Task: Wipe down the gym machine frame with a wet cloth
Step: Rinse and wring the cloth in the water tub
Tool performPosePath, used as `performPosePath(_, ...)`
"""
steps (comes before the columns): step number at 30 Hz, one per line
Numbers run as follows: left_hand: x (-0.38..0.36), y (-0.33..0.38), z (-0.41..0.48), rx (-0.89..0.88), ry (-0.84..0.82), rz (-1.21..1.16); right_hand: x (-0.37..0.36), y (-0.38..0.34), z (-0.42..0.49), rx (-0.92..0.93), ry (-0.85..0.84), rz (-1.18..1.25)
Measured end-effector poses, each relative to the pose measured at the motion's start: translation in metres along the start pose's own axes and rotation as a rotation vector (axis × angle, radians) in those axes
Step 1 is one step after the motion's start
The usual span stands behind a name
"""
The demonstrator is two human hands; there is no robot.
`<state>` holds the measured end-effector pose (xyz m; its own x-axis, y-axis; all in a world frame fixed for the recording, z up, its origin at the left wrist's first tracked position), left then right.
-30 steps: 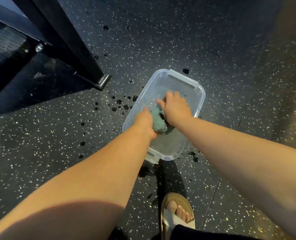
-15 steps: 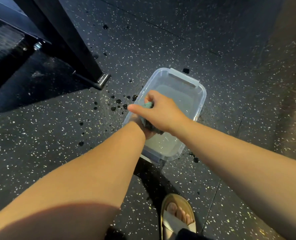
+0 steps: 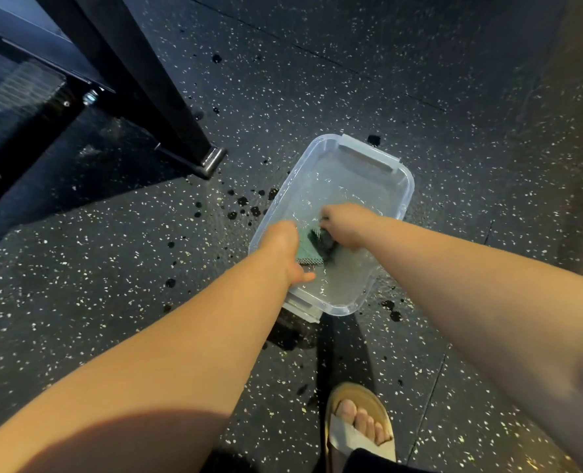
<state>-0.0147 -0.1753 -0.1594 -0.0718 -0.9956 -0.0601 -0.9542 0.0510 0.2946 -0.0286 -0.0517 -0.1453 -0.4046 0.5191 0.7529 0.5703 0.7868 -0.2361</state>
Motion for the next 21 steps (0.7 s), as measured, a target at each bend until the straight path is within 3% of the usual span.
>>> performPosePath(3, -0.007, 0.000, -0.005, 0.016, -0.047, 0.031, 0.011, -0.019, -0.016, 0.030, -0.005, 0.329)
performPosePath(6, -0.023, 0.006, -0.005, -0.016, -0.132, -0.207, 0.024, -0.044, -0.042, 0.072, 0.060, 0.698)
performPosePath(8, -0.029, 0.012, 0.002, -0.082, -0.142, -0.342, 0.027, -0.052, -0.053, 0.161, 0.146, 0.569)
performPosePath(12, -0.023, 0.003, 0.003, -0.038, -0.113, -0.122, 0.030, -0.038, -0.042, 0.215, 0.304, 0.156)
performPosePath(16, -0.017, 0.014, -0.011, -0.166, -0.042, 0.052, 0.024, -0.019, -0.015, 0.179, 0.252, 0.020)
performPosePath(21, -0.015, 0.029, -0.030, -0.514, 0.067, 1.006, 0.007, -0.014, -0.003, 0.159, -0.079, -0.248)
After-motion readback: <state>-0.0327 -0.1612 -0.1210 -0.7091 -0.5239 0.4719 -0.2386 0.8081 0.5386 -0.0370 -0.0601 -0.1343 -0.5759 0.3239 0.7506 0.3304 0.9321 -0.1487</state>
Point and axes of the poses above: each hand's wrist, its own z-axis towards the middle knuckle, its own x-axis out of the back of the hand, y = z × x, the point moved 8 cm from there along z, towards the middle knuckle, and after that the axes turned 6 degrees about y, right-handed, at the moved point
